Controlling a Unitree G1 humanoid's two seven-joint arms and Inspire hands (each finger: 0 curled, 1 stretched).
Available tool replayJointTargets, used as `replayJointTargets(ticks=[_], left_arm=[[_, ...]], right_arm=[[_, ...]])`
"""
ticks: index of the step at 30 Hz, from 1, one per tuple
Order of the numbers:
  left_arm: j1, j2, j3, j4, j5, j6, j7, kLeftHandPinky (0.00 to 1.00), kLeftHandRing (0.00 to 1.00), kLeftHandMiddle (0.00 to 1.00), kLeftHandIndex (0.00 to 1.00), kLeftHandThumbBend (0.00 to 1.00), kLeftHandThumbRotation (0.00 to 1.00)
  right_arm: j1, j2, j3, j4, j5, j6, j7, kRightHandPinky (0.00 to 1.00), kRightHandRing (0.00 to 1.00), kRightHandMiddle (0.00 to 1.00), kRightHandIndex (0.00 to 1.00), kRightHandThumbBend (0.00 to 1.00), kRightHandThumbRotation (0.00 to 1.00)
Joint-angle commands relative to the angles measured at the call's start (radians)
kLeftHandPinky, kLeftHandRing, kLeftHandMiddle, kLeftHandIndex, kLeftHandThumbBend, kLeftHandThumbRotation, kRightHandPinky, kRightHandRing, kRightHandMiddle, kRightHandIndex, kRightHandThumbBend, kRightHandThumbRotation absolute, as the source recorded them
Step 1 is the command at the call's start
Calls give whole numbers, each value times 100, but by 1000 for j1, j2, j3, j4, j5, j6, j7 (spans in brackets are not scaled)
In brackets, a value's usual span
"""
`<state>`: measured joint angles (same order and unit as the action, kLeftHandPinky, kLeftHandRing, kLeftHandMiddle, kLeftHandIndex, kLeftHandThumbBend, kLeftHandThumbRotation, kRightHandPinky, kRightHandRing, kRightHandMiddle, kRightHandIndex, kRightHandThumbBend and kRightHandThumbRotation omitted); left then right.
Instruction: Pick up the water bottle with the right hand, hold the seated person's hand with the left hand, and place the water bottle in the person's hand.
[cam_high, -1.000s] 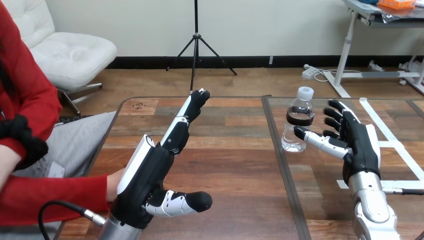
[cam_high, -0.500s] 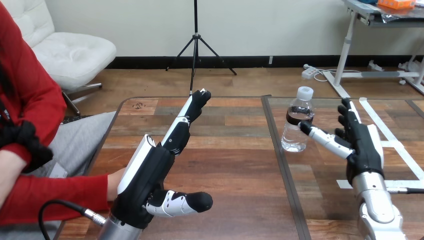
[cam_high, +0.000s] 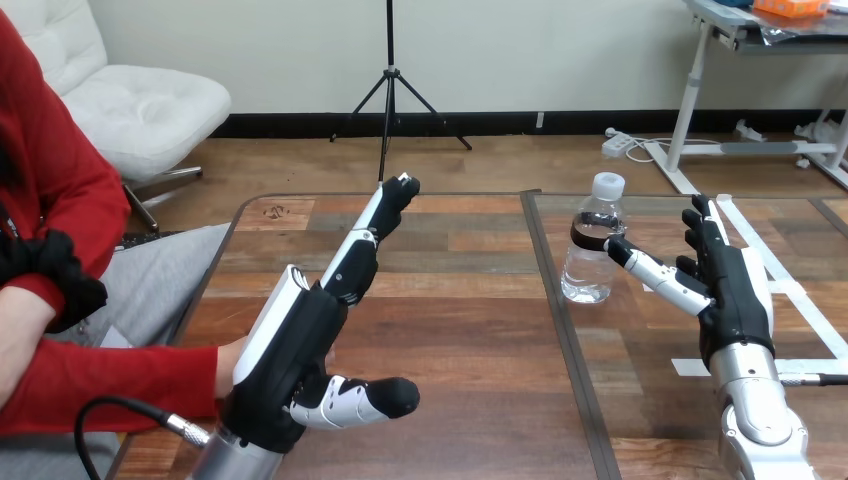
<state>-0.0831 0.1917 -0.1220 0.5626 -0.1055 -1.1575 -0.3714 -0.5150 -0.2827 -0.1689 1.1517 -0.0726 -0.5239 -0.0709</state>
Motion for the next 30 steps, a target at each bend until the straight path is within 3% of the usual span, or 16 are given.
replayJointTargets(ticks=[1, 14, 24, 30], left_arm=[[-62, -7, 15, -9, -7, -11, 5, 100, 100, 100, 100, 100, 80], [-62, -4, 16, -7, -5, -10, 3, 100, 100, 100, 100, 100, 80], [-60, -7, 21, -7, 9, -14, 10, 100, 100, 100, 100, 100, 80], [-59, -10, 17, -9, 5, -9, 8, 100, 100, 100, 100, 100, 81]], right_arm=[[-49, -15, 13, -32, -6, 0, -14, 93, 100, 99, 100, 100, 43], [-82, -20, 18, 7, -8, 16, -13, 98, 100, 100, 100, 100, 43], [-135, -22, 33, 53, -29, 61, -27, 99, 100, 100, 100, 100, 43], [-171, -23, 42, 83, -39, 88, -29, 90, 98, 100, 100, 100, 43]])
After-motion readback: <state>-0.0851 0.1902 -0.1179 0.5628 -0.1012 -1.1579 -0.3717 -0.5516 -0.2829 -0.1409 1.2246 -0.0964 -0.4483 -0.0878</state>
